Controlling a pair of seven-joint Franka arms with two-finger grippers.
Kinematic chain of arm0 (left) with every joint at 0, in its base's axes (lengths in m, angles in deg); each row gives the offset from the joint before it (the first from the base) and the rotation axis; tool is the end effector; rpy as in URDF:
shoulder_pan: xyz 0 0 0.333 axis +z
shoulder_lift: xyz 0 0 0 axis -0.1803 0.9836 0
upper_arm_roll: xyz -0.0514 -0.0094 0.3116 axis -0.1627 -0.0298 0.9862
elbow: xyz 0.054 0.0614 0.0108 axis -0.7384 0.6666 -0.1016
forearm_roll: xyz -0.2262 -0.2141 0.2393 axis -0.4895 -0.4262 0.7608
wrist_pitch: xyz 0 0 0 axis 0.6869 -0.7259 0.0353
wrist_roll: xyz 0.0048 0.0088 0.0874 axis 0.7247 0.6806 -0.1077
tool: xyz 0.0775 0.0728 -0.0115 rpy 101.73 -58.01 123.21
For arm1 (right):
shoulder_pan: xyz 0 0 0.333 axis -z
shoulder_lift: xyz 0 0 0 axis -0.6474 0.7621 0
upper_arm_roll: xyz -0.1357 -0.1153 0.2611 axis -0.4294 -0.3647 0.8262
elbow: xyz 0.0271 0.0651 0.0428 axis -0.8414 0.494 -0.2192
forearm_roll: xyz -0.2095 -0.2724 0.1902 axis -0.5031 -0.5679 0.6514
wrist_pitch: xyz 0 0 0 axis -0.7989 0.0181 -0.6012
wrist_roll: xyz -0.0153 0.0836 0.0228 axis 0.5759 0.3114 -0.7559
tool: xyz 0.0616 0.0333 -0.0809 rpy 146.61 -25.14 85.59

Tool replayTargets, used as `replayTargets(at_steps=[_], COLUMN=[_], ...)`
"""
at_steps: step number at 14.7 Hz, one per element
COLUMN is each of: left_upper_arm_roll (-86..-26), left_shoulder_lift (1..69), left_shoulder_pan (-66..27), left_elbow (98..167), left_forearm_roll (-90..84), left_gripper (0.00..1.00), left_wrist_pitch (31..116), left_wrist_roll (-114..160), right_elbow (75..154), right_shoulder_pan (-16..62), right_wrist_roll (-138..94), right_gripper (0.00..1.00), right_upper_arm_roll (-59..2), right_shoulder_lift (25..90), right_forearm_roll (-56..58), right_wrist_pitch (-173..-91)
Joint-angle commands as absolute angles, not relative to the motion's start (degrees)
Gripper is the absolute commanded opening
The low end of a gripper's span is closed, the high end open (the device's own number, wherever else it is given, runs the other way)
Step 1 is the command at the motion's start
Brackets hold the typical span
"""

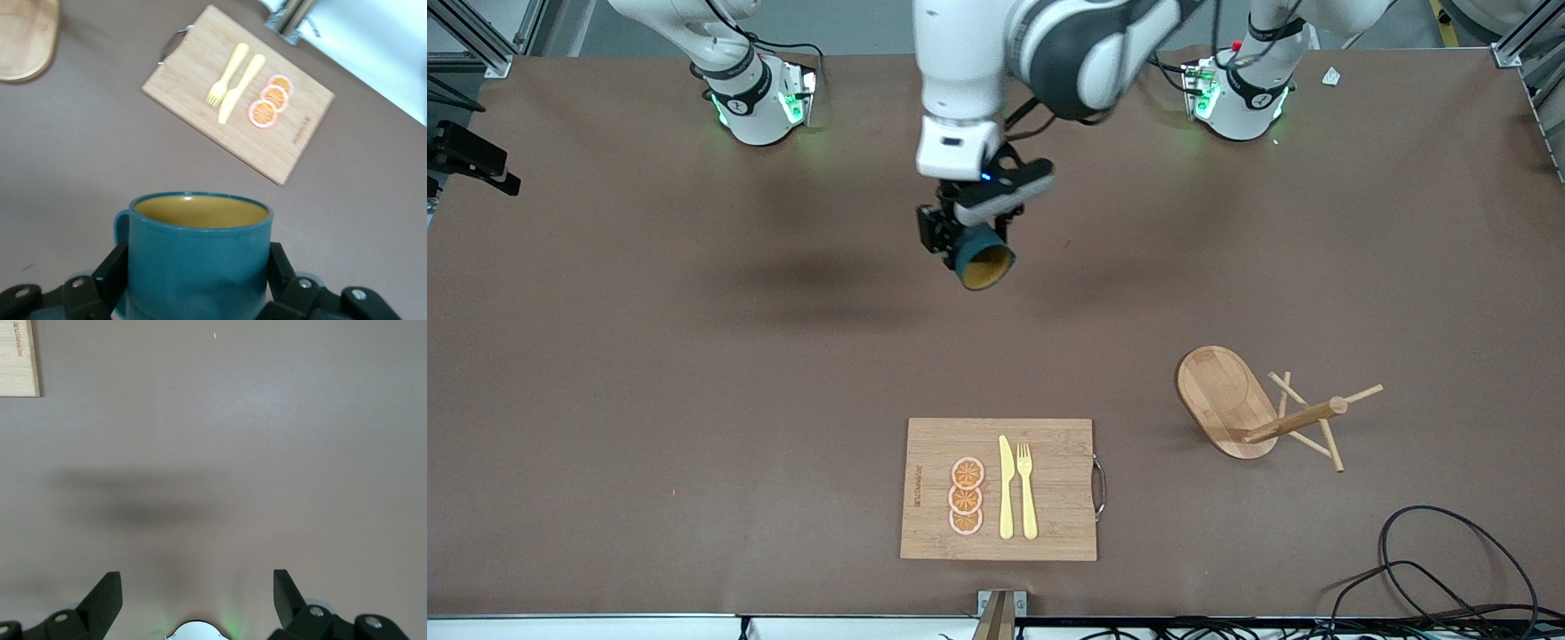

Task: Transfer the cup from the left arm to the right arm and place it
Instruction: 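Carry the teal mug toward the table middle with the left gripper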

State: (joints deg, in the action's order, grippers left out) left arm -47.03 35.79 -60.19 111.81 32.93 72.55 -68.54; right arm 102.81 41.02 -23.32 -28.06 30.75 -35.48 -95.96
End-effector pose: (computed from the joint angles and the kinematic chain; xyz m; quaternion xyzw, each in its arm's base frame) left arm 0.4087 -0.5851 0.4749 0.9434 0.2591 0.2003 0.0532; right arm 0.5125 -0.0539 0.6676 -0.9994 -0.0033 0.0327 0.0074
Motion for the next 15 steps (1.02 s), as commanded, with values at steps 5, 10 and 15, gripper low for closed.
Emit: replayTargets(at_steps=[5, 10, 15], left_upper_arm_roll=[-46.8, -46.9, -46.8], left_shoulder_lift=[43.2, 49.2, 58.4], left_shoulder_pan=[-70.6, -74.2, -75.2], left_elbow=[116.0, 120.1, 122.2], left_forearm_roll=[61.5, 89.6, 110.8], left_gripper=[0.58, 0.58, 0.60], left_wrist_pitch=[76.7, 76.9, 72.0], left_wrist_roll=[-81.2, -97.1, -110.8], right_elbow=[103.2, 103.2, 103.2], right_shoulder_pan=[41.8, 42.8, 42.9], right_wrist_roll=[-22.9, -23.0, -23.4], right_gripper=[1.00, 1.00, 1.00], right_upper_arm_roll=[-27.7, -28.2, -28.2], right_shoulder_lift=[30.2, 30.7, 31.7], right_forearm_roll=[-36.0, -35.4, -35.9], right_wrist_pitch=[-95.9, -96.1, -96.8])
